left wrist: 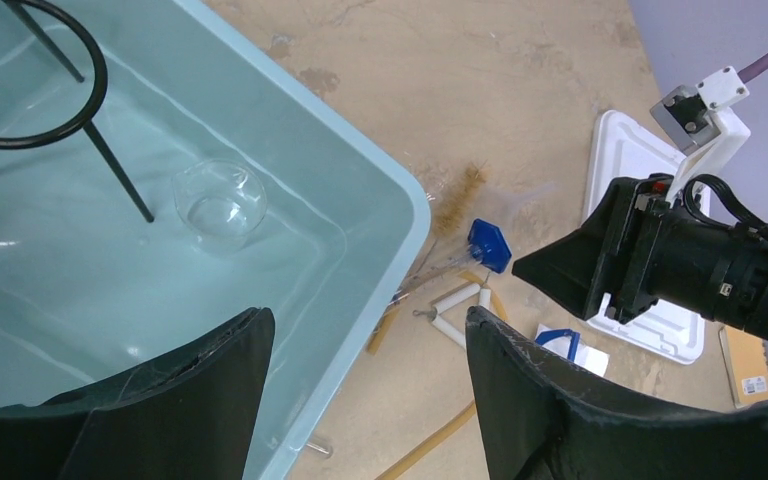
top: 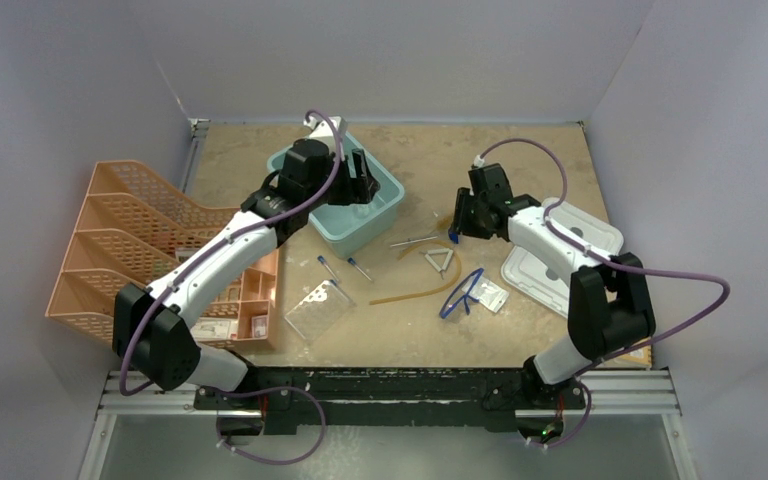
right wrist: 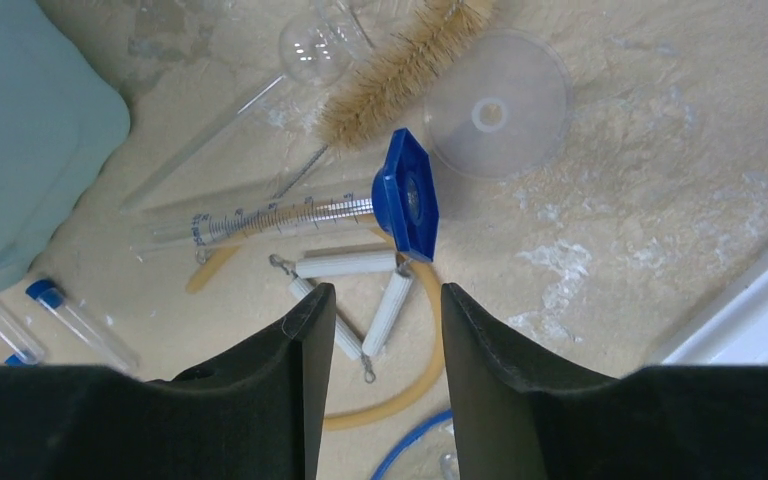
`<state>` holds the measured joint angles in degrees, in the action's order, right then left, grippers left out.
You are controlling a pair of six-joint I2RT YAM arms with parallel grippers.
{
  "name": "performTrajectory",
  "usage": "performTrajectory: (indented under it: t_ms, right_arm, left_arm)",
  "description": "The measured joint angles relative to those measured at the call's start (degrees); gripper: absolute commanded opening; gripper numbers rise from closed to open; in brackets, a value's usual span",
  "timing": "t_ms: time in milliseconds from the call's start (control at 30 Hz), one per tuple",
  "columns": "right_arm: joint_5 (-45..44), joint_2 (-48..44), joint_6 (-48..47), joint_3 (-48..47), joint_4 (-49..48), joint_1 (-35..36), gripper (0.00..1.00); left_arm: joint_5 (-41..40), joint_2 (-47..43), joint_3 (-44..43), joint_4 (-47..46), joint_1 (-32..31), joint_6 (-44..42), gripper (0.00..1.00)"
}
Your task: Organize the chemistry lab equipment
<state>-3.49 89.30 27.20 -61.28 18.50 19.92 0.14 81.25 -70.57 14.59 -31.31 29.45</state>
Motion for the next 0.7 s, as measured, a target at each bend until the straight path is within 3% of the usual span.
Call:
performTrajectory:
  t_ms: [500, 700]
  right_arm:
    - [-3.63, 6.38, -4.66, 2.08, -11.74, 1.18, 0.37]
    - [-2.89, 8.15, -6.49, 2.89, -14.82, 1.18, 0.14]
  left_arm:
    - [-0.70, -1.68, 2.75, 0.07, 0.00, 2.51, 0.70]
    - [-0.87, -1.90, 2.99, 0.04, 0.00, 3.26, 0.70]
